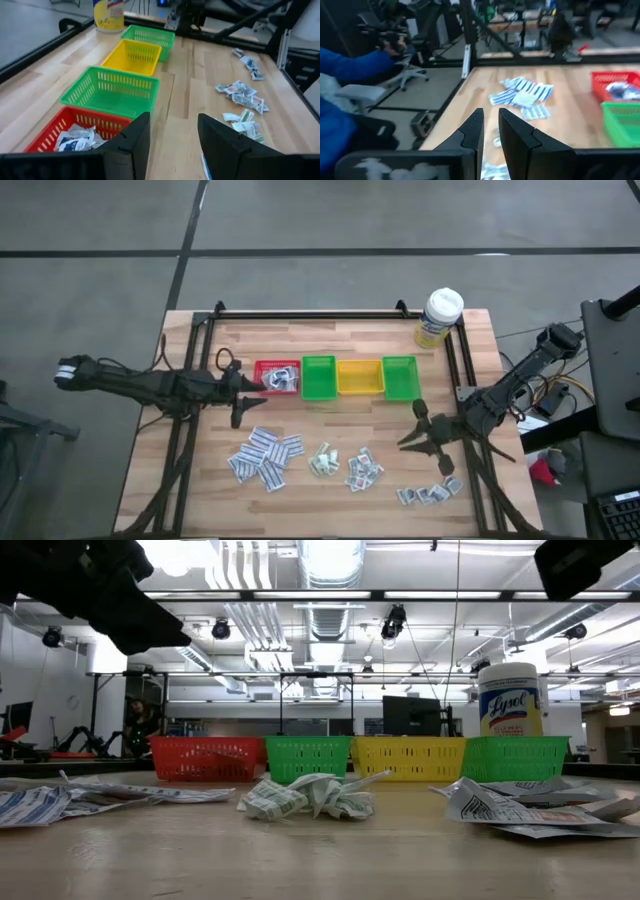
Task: Pick & Place First Aid Supplies
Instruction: Put the alcohol pad into the red basket
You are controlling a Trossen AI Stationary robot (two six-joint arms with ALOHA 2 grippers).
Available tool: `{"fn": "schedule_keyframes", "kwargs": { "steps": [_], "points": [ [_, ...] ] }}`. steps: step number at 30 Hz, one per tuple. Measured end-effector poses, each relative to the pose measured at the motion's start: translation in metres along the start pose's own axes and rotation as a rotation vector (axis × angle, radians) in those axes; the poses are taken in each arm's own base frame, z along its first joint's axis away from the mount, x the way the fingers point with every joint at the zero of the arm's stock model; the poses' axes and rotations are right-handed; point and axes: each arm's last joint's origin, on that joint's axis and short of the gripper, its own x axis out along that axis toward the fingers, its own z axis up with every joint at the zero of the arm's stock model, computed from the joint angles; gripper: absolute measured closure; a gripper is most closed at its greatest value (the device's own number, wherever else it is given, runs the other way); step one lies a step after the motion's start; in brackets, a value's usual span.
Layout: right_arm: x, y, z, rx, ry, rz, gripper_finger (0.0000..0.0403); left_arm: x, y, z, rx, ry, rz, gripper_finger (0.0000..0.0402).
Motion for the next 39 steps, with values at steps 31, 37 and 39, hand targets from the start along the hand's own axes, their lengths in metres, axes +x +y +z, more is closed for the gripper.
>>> {"fn": "schedule_keyframes", "kwargs": {
  "steps": [31,37,39],
  "points": [
    [0.073,0.076,0.006,0.58,1.157,-0.316,0.0349,-0.003,0.003,-0.013,0.053,-0.04,-0.028,0.0244],
    [0.074,0.088,-0.005,0.653,1.189,-0.412,0.0349,-0.003,0.003,-0.013,0.092,-0.043,-0.028,0.0243],
    [0.073,0.091,-0.011,0.676,1.197,-0.443,0.0349,-0.003,0.003,-0.013,0.093,-0.043,-0.033,0.0243]
  ]
}}
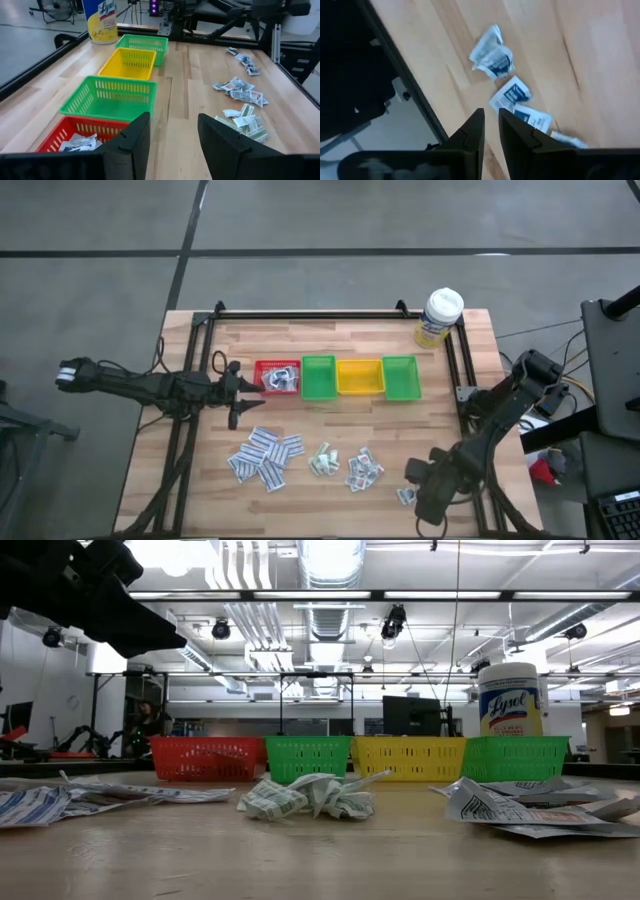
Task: Pick & Place First Aid Supplies
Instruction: Put the alcohol pad into the red basket
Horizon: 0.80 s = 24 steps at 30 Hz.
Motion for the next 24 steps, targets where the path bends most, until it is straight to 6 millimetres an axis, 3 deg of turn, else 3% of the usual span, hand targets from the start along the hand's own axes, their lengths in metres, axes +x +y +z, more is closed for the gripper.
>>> {"fn": "schedule_keyframes", "kwargs": {
  "steps": [7,14,24],
  "points": [
    [0.014,-0.002,-0.01,0.043,0.041,-0.049,0.0345,0.0,-0.001,-0.001,0.002,0.005,-0.029,0.0243],
    [0.02,-0.003,-0.009,0.054,0.044,-0.074,0.0292,0.001,-0.001,-0.003,0.001,0.012,-0.039,0.0243],
    [0.053,-0.003,-0.007,0.055,0.095,-0.185,0.0248,0.001,-0.001,-0.003,0.001,0.013,-0.045,0.0243]
  ]
}}
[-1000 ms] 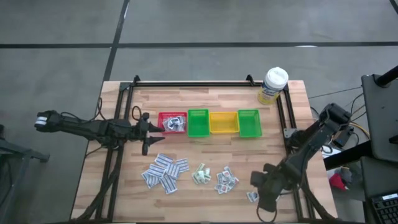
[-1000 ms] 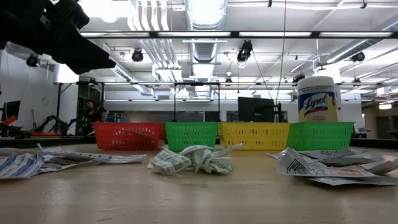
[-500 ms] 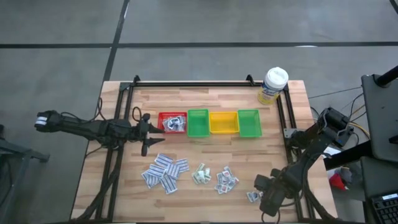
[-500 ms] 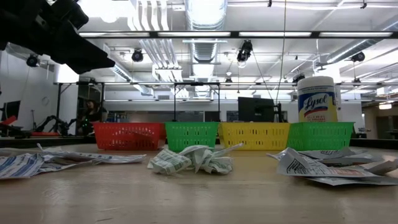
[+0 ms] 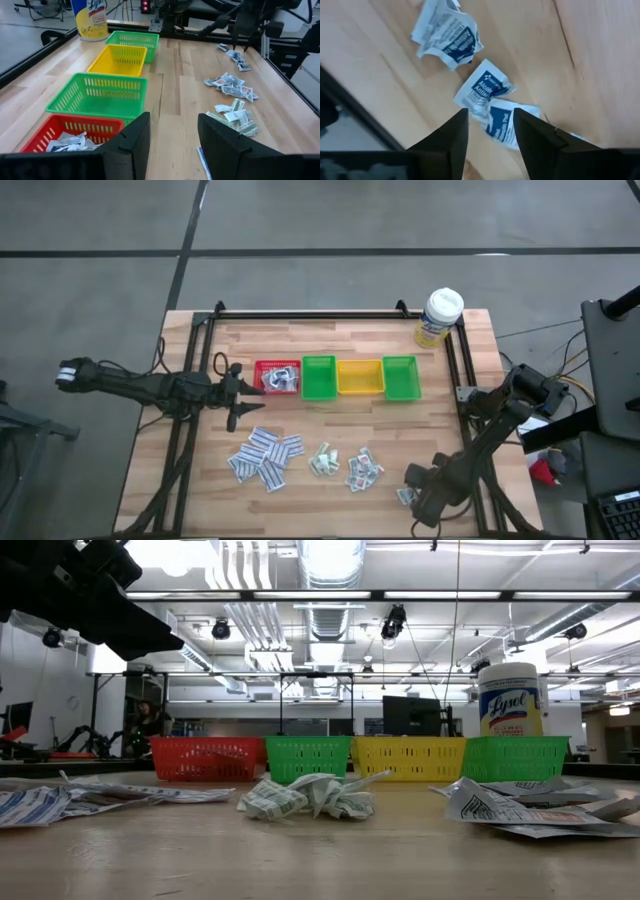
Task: Pick & Place First Aid Supplies
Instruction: Put the alcohol pad into the red basket
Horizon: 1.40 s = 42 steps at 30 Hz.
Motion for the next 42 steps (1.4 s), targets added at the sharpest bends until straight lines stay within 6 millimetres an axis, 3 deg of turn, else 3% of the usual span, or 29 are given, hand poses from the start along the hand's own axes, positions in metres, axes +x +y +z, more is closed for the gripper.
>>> {"fn": "schedule_keyframes", "kwargs": {
  "steps": [18,36,42],
  "points": [
    [0.022,-0.013,0.003,0.007,-0.03,-0.097,0.0245,0.0,0.0,0.0,-0.009,0.0,-0.003,0.0243],
    [0.025,-0.027,0.012,0.071,-0.127,-0.186,0.028,0.0,0.0,0.0,-0.031,0.001,-0.007,0.0243],
    [0.023,-0.04,0.019,0.097,-0.162,-0.31,0.0289,0.0,0.0,0.0,-0.032,0.0,-0.007,0.0243]
  ]
}}
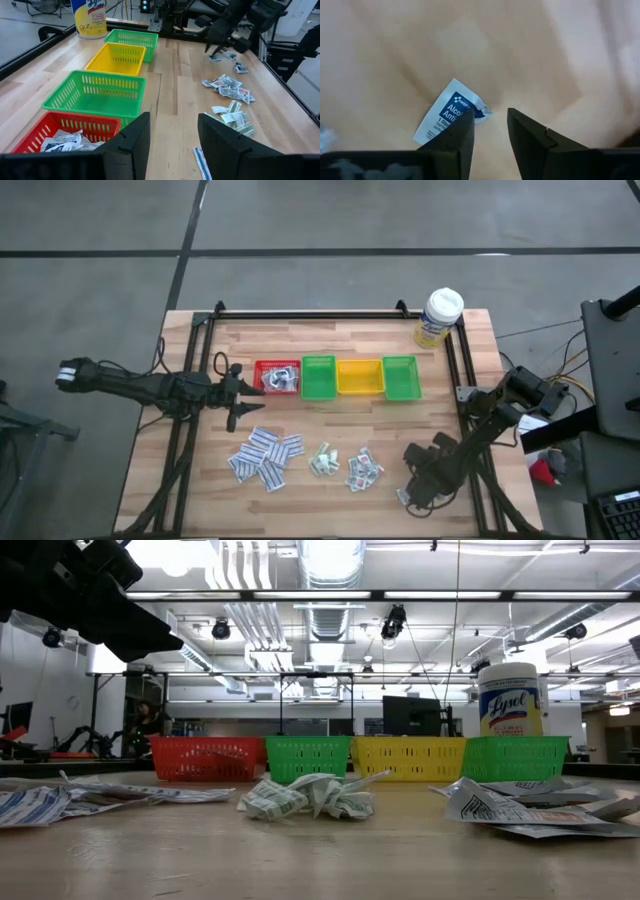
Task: Pick & Place First Aid Supplies
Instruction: Put the alcohol pad into the red basket
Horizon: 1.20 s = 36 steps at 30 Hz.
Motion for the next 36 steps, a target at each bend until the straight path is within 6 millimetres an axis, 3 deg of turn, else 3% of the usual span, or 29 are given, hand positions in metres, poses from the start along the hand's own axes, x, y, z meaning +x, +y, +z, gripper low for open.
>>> {"fn": "schedule_keyframes", "kwargs": {
  "steps": [17,25,36],
  "points": [
    [-0.028,-0.014,0.0,-0.007,-0.001,0.12,0.0276,0.0,0.0,0.0,-0.008,0.003,-0.013,0.0243],
    [-0.021,-0.009,-0.007,-0.117,0.007,0.164,0.0275,0.0,0.0,0.0,-0.008,0.004,-0.019,0.0243],
    [-0.01,-0.016,-0.012,-0.104,0.008,0.135,0.0266,0.0,-0.001,0.0,-0.008,0.006,-0.027,0.0243]
  ]
}}
